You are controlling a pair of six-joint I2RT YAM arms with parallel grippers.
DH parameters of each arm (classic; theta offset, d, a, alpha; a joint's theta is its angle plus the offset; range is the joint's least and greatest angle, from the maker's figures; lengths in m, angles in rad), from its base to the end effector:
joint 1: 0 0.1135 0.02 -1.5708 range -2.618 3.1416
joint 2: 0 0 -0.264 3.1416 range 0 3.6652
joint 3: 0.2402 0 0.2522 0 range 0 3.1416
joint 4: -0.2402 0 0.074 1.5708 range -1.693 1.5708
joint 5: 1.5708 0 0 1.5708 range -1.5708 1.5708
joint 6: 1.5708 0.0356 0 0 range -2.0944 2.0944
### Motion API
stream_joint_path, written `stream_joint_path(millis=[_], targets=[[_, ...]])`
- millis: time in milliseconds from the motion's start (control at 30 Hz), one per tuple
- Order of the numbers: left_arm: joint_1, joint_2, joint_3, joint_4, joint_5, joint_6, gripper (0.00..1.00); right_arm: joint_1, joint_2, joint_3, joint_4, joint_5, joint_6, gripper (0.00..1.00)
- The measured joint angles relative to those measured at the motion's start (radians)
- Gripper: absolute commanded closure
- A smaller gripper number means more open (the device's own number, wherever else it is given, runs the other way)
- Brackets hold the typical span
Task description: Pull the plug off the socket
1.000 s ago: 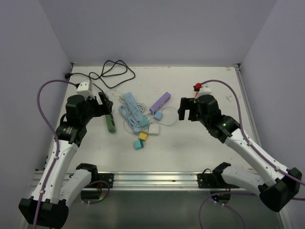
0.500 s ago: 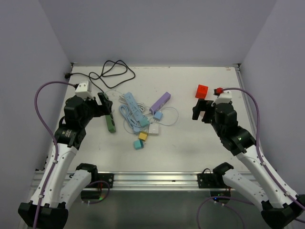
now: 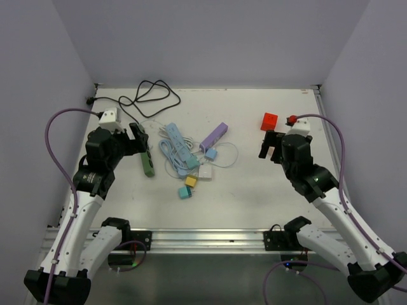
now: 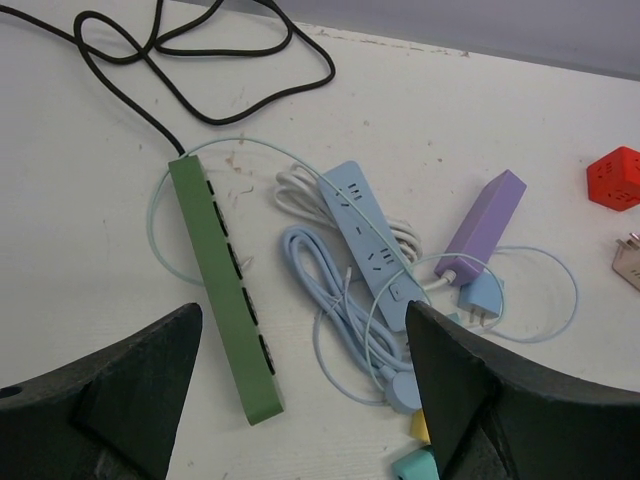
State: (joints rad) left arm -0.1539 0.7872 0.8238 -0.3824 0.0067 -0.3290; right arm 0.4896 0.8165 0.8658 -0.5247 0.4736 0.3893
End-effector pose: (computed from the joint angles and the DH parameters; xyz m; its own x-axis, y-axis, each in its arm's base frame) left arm 0.1772 -0.0277 0.3323 -0.3685 -0.2698 -0.8896 0.0428 0.9510 -0.3061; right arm 0.1620 0.0679 0.3295 -0.3967 0.1713 -0.9018 0.0972 0.9847 0.1443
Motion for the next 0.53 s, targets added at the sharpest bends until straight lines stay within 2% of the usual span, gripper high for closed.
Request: stream_joint_path(millis=[533], targets=[[-0.004, -0.006, 0.000, -0.001, -0.068, 0.000, 0.13, 0.000, 0.015, 0.009, -0.036, 0.002, 0.007, 0.01]])
